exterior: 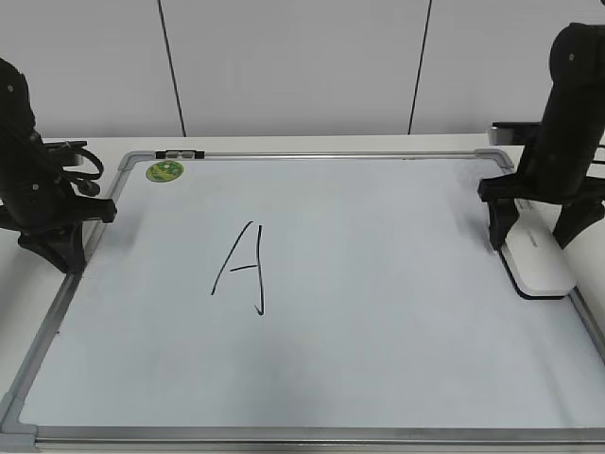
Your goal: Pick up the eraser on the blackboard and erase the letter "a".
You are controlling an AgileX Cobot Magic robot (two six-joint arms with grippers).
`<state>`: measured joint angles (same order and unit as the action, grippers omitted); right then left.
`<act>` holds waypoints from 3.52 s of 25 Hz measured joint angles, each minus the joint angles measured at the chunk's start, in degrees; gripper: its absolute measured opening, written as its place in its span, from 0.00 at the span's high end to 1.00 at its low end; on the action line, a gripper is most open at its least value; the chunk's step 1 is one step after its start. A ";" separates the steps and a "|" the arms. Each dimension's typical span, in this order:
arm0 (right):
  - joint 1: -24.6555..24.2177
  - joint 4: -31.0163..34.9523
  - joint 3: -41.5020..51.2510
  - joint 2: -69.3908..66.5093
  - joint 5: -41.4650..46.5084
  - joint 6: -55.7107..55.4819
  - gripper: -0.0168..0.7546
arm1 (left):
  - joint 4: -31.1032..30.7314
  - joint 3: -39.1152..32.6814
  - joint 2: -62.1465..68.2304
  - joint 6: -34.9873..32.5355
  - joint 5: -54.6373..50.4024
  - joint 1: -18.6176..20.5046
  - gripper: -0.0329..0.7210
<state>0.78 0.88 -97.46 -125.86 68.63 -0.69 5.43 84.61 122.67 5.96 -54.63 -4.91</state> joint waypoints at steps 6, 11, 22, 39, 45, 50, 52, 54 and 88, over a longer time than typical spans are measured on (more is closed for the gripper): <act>0.00 -0.88 -5.11 0.00 0.55 -0.45 0.11 | -0.11 0.21 0.00 0.00 -0.22 0.00 0.81; 0.00 -1.70 -5.39 1.78 0.81 -0.56 0.11 | -1.85 2.55 -0.84 0.00 -0.80 0.00 0.42; 0.00 -2.06 -5.62 9.11 1.16 -1.73 0.12 | -4.77 5.66 -8.34 0.00 -7.94 0.00 0.12; 0.00 0.53 -4.08 29.01 2.54 -3.96 0.25 | -5.43 5.75 -19.89 0.00 -15.38 -0.76 0.20; 0.00 2.26 3.45 37.61 2.67 -4.10 0.26 | -7.63 5.75 -28.09 0.00 -15.77 -4.21 0.21; 0.00 3.11 12.96 45.84 2.80 -4.10 0.26 | -8.42 3.76 -35.36 0.00 -15.95 -5.58 0.23; 0.00 3.25 16.64 49.44 2.80 -4.10 0.26 | -8.42 1.33 -38.77 0.00 -16.11 -5.68 0.23; 0.00 3.25 20.48 53.12 2.80 -4.10 0.26 | -8.45 -1.67 -42.41 0.00 -16.34 -5.68 0.23; 0.29 -0.06 60.54 114.03 2.96 1.11 0.26 | -13.00 -50.58 -112.57 2.91 -15.66 -7.30 0.27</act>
<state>1.07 0.81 -36.93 -11.83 71.59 0.41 -7.57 34.03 10.10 8.87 -70.29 -12.21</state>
